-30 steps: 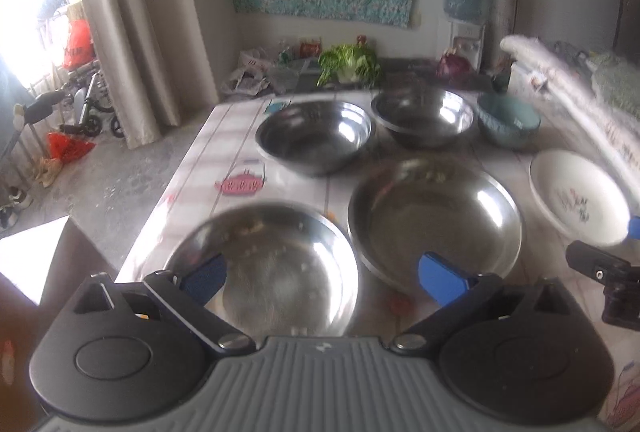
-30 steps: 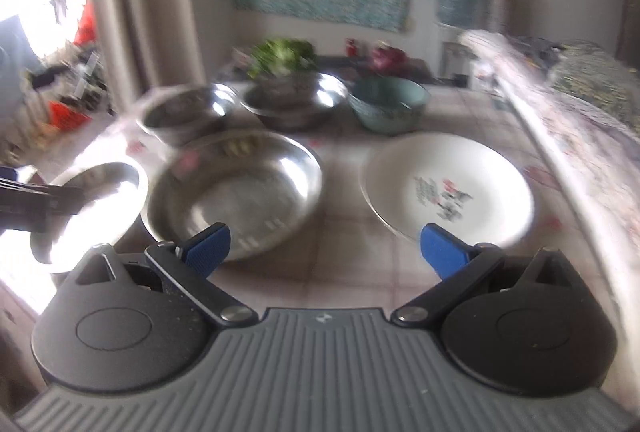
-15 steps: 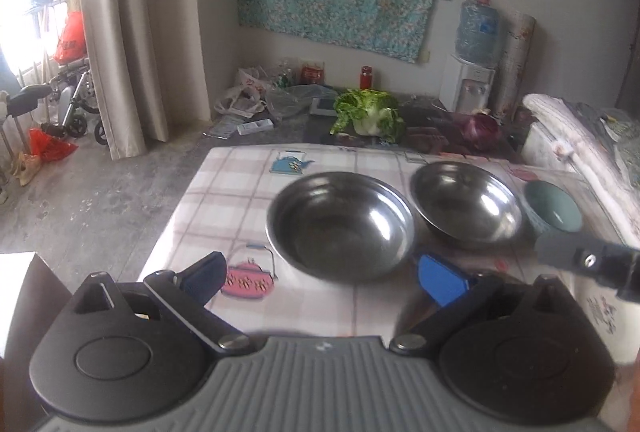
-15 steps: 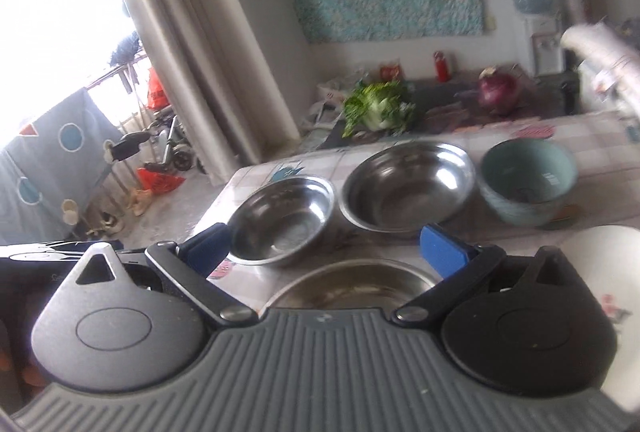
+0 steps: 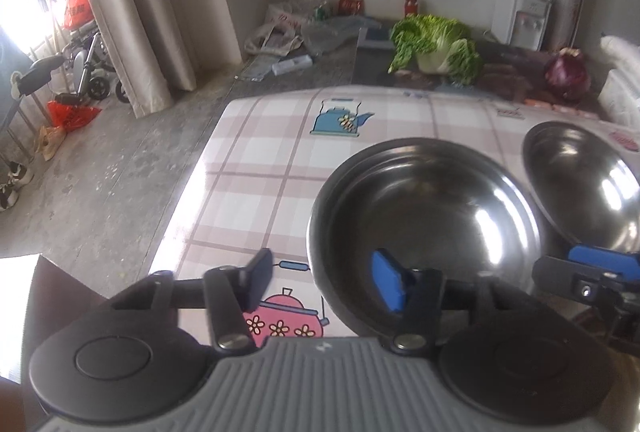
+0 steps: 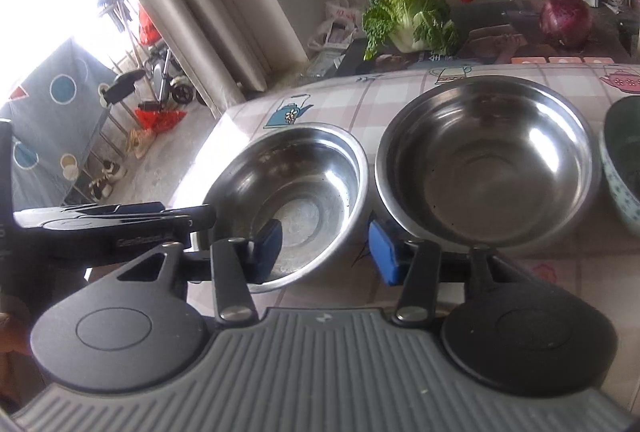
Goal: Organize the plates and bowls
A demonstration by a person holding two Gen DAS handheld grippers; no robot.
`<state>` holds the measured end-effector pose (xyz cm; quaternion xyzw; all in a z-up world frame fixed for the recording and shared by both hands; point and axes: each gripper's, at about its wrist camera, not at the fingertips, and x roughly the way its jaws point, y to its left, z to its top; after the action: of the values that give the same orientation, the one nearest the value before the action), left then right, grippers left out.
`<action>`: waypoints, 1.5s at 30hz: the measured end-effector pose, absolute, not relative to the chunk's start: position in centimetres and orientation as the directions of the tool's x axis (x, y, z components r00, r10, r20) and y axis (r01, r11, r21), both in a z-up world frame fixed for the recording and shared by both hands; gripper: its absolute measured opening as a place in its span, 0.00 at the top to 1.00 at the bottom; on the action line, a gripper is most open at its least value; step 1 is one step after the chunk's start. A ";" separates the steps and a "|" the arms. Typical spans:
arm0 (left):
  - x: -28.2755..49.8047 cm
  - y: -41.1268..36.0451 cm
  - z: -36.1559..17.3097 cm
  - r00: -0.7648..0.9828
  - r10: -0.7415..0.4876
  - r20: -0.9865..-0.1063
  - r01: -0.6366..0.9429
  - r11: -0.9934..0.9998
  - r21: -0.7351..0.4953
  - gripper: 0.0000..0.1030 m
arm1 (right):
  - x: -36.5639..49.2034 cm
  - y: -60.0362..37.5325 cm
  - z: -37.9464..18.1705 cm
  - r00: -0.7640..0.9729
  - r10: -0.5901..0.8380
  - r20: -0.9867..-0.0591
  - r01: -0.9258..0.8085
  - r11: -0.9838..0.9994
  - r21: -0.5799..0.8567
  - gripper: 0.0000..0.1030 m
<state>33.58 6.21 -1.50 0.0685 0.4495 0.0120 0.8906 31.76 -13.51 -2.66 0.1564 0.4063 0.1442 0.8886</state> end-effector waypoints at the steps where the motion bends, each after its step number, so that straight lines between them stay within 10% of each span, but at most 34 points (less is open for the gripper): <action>1: 33.9 6.3 -1.9 0.586 0.089 -0.805 0.038 0.990 0.136 0.63 | 32.1 -13.3 -2.9 0.623 0.379 -0.685 -0.131 0.913 0.386 0.60; 8: 33.3 7.7 -2.7 0.559 0.092 -0.824 0.015 0.992 0.121 0.79 | 33.4 -12.3 -3.9 0.578 0.366 -0.729 -0.145 0.926 0.349 0.84; 45: 32.5 9.7 -2.0 0.521 0.048 -0.852 0.013 0.998 0.064 0.72 | 33.3 -9.7 -2.8 0.615 0.313 -0.723 -0.225 0.949 0.219 0.88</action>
<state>32.46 9.69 -2.01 0.0309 0.4891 0.0100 0.8716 33.30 -9.69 -2.76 0.0533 0.4120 0.1501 0.8971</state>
